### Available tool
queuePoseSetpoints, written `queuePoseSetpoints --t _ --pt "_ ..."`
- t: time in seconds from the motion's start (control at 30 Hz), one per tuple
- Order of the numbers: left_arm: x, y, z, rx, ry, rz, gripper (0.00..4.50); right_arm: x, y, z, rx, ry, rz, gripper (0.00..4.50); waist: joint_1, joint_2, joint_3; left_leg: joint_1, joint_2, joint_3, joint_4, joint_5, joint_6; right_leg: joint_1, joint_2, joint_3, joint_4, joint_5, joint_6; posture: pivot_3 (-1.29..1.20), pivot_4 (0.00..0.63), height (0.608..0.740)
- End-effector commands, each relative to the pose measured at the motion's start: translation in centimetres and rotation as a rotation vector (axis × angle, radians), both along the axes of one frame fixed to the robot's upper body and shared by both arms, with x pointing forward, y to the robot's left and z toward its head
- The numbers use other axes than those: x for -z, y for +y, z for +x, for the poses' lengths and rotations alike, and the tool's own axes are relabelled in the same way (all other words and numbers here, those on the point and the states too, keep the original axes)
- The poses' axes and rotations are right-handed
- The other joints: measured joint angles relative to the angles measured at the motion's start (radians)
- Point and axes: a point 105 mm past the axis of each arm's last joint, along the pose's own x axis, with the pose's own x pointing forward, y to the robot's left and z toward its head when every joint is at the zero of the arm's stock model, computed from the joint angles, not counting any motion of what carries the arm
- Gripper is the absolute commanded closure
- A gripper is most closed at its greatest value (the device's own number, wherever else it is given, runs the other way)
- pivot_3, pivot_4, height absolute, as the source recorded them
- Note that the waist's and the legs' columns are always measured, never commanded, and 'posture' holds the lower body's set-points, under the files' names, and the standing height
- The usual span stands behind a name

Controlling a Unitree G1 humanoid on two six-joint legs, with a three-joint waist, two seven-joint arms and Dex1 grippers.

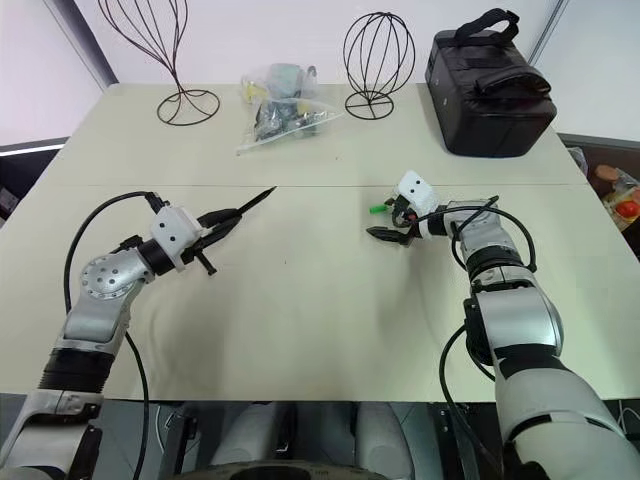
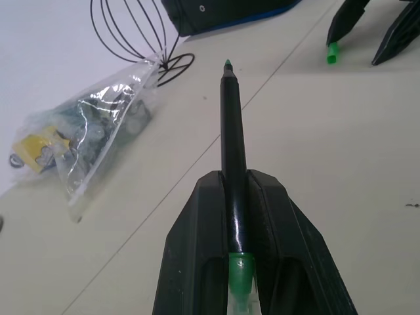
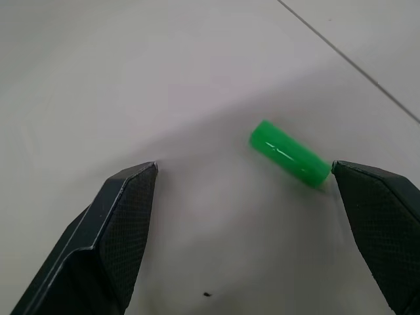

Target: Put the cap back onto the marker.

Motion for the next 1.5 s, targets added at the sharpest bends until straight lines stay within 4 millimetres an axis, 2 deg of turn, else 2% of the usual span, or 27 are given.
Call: queuePoseSetpoints --t 0.03,0.27,0.63,0.8,0.93,1.03,1.2,1.4,1.5 --pt "-1.4 0.3 -0.1 -0.003 -0.055 -0.022 4.45 -0.5 0.4 -0.1 -0.008 0.046 0.085 0.12 0.0 0.0 0.0 0.0 0.0 0.0 0.0 0.0 0.0 0.0 0.0 0.0 0.0 0.0 0.0 0.0 0.15 0.74" --pt "-1.2 0.4 -0.2 -0.007 -0.049 -0.021 4.45 -1.2 0.8 -0.6 -0.068 0.062 0.112 0.12 0.0 0.0 0.0 0.0 0.0 0.0 0.0 0.0 0.0 0.0 0.0 0.0 0.0 0.0 0.0 0.0 0.15 0.74" --pt "-0.7 -0.5 0.3 0.022 -0.036 -0.032 4.45 -1.6 3.0 -2.3 -0.236 0.067 0.175 0.12 0.001 0.0 0.0 0.0 0.0 0.0 0.0 0.0 0.0 0.0 0.0 0.0 0.0 0.0 0.0 0.0 0.15 0.74" --pt "-0.5 -0.9 0.6 0.033 -0.033 -0.035 4.45 -1.7 1.6 -1.7 -0.143 0.004 0.131 0.12 0.003 0.0 0.0 0.0 0.0 0.0 0.0 0.0 0.0 0.0 0.0 0.0 0.0 0.0 0.0 0.0 0.15 0.74" --pt "-0.5 -1.4 0.9 0.046 -0.033 -0.044 4.45 -3.7 0.4 -0.2 -0.03 -0.123 0.127 0.12 0.004 0.0 0.0 0.0 0.0 0.0 0.0 0.0 0.0 0.0 -0.001 0.0 0.0 0.0 0.0 0.0 0.15 0.74" --pt "-0.4 -1.7 0.9 0.053 -0.031 -0.051 4.45 -5.1 0.7 0.1 0.006 -0.162 0.188 0.12 0.001 0.0 0.0 0.0 0.0 0.0 0.0 0.0 0.0 -0.001 -0.001 0.0 0.0 0.0 0.0 0.0 0.15 0.74" --pt "0.1 -2.0 0.8 0.07 -0.015 -0.054 4.45 -4.6 2.1 -2.2 -0.002 -0.191 0.175 0.12 0.006 0.0 0.0 -0.001 0.0 0.0 -0.001 0.0 0.0 -0.001 0.0 0.0 0.0 0.0 0.0 0.0 0.15 0.74" --pt "0.5 -1.4 0.6 0.121 0.014 -0.005 4.45 -3.2 4.2 -6.3 0.2 -0.229 0.185 0.12 0.007 0.0 0.0 -0.002 0.0 -0.001 -0.001 0.0 0.0 -0.003 -0.001 0.0 0.0 0.0 0.0 0.0 0.15 0.74" --pt "0.2 -0.6 0.8 0.135 0.022 0.021 4.45 -3.6 4.3 -7.5 0.33 -0.259 0.235 0.12 0.006 0.0 0.0 -0.002 0.0 -0.001 -0.001 0.0 0.0 -0.003 0.0 0.0 0.001 0.0 0.0 0.0 0.15 0.74"
